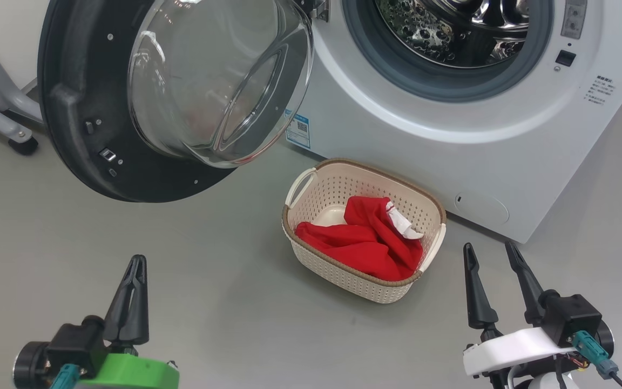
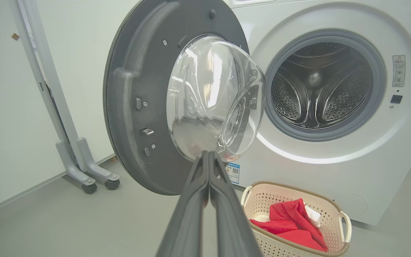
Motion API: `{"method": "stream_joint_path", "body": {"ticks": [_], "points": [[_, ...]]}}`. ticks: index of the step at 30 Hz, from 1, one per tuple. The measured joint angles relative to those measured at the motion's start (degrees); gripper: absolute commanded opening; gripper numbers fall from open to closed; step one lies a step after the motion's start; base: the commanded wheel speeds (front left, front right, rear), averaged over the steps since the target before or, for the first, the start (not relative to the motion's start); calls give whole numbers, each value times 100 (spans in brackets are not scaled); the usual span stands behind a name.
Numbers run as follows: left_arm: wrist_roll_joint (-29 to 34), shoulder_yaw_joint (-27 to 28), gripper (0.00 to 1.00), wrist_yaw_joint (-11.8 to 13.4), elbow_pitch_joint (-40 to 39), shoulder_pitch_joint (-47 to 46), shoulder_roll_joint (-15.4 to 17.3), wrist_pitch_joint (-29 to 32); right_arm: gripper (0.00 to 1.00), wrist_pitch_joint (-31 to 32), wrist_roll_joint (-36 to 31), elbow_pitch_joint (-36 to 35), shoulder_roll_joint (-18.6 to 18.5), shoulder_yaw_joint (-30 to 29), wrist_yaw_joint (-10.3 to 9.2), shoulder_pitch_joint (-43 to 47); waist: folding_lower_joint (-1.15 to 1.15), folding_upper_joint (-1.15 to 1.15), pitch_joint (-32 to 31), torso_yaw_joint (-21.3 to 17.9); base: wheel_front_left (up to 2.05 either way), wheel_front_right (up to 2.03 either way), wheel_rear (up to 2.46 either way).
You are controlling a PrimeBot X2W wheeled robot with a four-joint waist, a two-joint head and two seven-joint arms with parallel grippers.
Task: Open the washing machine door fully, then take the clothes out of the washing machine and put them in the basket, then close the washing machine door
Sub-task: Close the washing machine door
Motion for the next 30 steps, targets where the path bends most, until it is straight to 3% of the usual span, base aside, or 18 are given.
{"method": "stream_joint_path", "body": {"ticks": [8, 18, 24, 27, 30], "points": [[-177, 661, 0, 1, -597, -47, 32, -1, 100, 1, -131, -24, -58, 103, -1, -18, 0, 0, 294, -47, 0, 0, 0], [-722, 2046, 0, -57, -1189, -937, 929, -27, 100, 111, -333, -116, -275, 179, 11, -270, 0, 0, 800, -187, 0, 0, 0], [-1769, 2987, 0, -152, -1000, -1714, 1408, 204, 100, 118, -363, -115, -339, 220, 67, -413, 0, 0, 1019, -378, 0, 0, 0], [-2670, 3570, 0, -149, -524, -2262, 1631, 670, 100, 120, -366, -115, -356, 247, 79, -468, 0, 0, 1110, -527, 0, 0, 0], [-3484, 4046, 0, 90, 124, -2671, 1650, 1234, 100, 162, -378, -115, -358, 298, 118, -499, 0, 0, 1161, -633, 0, 0, 0]]}}
